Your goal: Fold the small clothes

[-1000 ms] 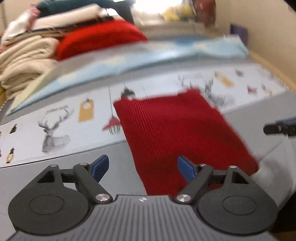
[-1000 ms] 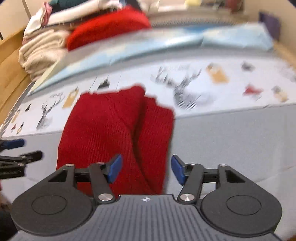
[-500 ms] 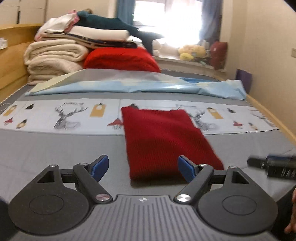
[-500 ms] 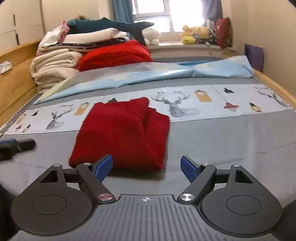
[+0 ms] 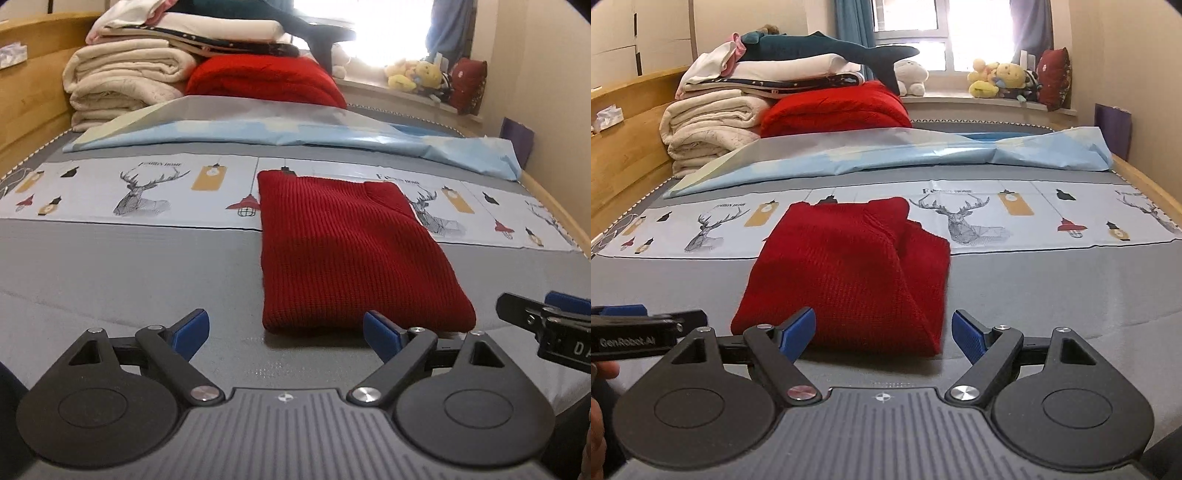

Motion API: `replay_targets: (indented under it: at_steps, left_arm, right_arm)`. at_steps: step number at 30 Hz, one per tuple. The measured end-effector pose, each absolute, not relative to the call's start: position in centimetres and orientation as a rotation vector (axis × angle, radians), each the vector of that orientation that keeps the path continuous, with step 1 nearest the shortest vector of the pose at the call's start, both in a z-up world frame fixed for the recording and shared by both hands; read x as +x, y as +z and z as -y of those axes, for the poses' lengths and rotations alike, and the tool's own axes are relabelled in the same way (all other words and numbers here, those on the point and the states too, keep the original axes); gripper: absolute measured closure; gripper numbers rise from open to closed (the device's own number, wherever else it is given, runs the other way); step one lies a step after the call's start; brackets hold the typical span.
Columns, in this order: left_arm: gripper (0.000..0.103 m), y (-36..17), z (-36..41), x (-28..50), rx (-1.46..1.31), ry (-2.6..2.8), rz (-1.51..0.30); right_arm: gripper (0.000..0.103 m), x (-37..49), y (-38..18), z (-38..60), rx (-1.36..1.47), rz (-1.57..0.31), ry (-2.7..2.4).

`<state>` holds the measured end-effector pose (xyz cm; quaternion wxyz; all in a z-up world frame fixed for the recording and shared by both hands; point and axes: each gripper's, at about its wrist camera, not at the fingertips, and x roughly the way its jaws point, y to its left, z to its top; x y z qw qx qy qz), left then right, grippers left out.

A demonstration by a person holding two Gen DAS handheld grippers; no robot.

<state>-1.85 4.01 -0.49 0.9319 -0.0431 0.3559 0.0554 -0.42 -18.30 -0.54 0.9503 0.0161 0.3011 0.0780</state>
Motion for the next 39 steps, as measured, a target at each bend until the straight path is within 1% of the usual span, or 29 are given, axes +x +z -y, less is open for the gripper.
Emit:
replay_targets:
  at_steps: [13, 39]
  left_arm:
    - [0.01, -0.4, -2.8, -2.3, -0.069, 0.077, -0.676]
    - [0.01, -0.8, -3.2, -1.8, -0.086, 0.068, -0.683]
  right_arm:
    - [0.02, 0.2, -0.7, 17.2, 0.033, -0.61, 0.173]
    - [0.02, 0.5, -0.8, 16.0, -0.012, -0.602, 0.191]
